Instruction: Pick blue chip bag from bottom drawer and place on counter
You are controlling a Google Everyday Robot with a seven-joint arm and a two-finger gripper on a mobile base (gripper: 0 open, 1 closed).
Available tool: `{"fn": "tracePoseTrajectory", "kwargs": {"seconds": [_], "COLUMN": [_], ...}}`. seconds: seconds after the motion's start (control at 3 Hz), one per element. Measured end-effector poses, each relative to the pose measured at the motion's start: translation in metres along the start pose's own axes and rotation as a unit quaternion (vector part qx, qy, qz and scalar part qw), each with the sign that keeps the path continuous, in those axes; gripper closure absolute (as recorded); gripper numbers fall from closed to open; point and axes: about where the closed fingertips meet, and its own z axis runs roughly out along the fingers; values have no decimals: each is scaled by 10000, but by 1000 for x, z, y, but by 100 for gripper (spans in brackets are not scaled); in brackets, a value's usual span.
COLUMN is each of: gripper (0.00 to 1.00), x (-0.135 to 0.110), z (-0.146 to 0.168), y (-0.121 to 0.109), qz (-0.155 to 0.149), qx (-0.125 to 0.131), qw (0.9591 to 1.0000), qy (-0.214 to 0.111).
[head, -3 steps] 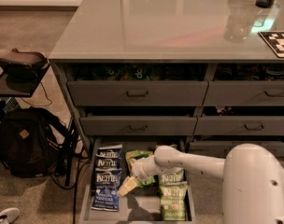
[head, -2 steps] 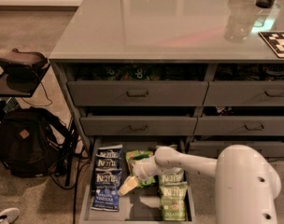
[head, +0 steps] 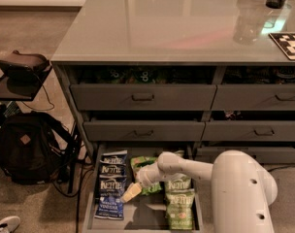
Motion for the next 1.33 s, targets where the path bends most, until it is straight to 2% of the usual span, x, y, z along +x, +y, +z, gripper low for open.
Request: {"fn": "tracePoseTrajectory", "kwargs": {"seconds": [0.67,1.0,1.33], "gripper": [0,0,0], "x": [-1,1,8], "z": [26,41,60], "y": [-26,-31,-32], "qz": [-178,-205,-136], "qx": [30,-90,-333], "qw": [9988,9977,9962], "qy": [-458,-639,-793]}}
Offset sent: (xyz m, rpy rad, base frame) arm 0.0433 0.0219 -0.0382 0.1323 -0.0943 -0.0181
